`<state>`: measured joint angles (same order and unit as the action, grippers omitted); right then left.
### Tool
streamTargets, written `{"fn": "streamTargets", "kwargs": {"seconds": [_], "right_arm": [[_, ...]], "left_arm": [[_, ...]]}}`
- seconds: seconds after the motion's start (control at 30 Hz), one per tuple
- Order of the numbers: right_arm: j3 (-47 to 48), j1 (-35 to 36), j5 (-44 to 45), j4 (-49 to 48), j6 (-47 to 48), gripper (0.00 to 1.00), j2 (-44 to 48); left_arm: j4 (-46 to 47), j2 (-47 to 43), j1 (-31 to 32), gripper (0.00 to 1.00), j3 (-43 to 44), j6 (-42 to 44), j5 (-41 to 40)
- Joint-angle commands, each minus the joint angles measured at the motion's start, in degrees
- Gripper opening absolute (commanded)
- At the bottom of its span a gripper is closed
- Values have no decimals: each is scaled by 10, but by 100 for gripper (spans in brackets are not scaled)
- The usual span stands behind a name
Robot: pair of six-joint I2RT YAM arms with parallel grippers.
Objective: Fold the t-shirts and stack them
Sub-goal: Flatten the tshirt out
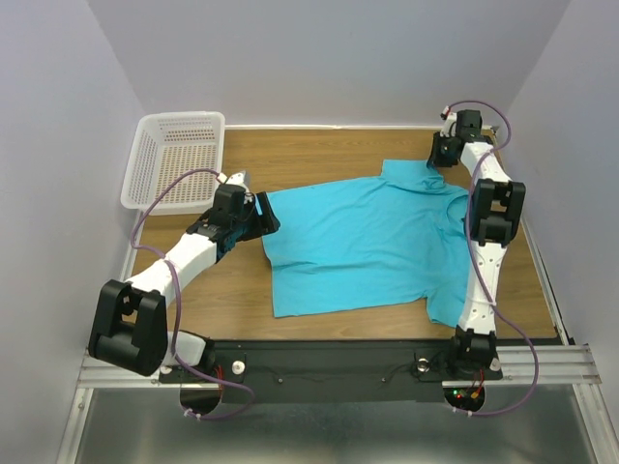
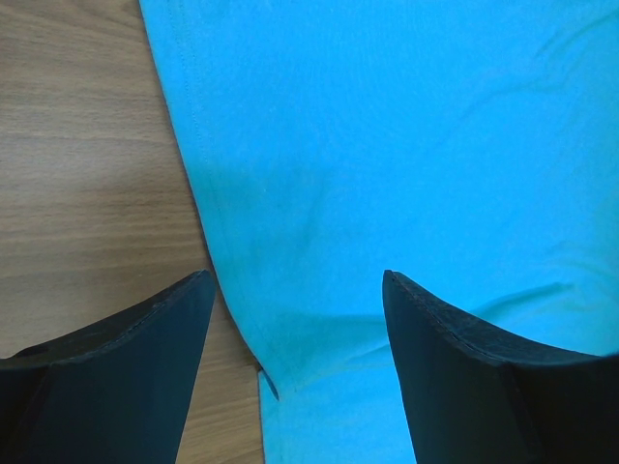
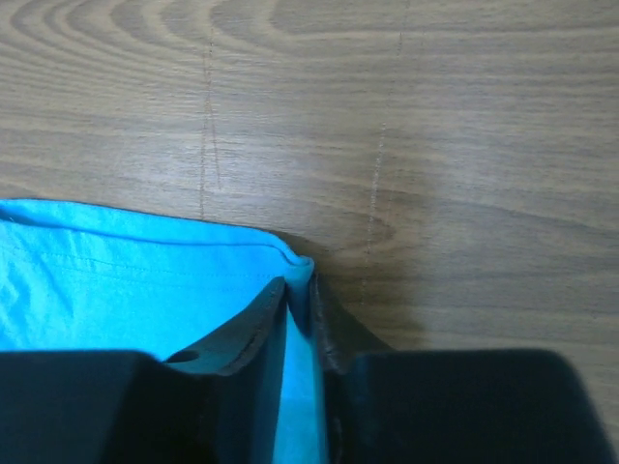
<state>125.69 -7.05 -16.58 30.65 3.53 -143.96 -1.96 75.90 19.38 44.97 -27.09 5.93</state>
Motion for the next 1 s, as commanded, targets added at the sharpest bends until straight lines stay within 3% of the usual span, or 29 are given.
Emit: {"fn": "streamTargets", "kwargs": {"seconds": [0.0, 0.1, 0.33, 0.5, 0.77, 0.97], "right_arm": [[33, 9, 13, 25, -9, 17, -18], [56, 10, 7, 24, -14, 1, -22], [56, 1, -61, 11, -24, 1, 31], [4, -7, -113, -28, -27, 1, 88], [-23, -8, -129, -38, -30, 1, 101], [-33, -8, -135, -38, -29, 0, 108]], "left_arm": [[17, -24, -3, 82, -1, 1, 7], [17, -22, -3, 81, 1, 3, 3], [40, 19, -24, 82, 27, 26, -15], [43, 100, -33, 81, 100, 41, -46], [-19, 234, -33, 79, 230, 66, -145], [-47, 338, -43, 62, 331, 78, -135]]}}
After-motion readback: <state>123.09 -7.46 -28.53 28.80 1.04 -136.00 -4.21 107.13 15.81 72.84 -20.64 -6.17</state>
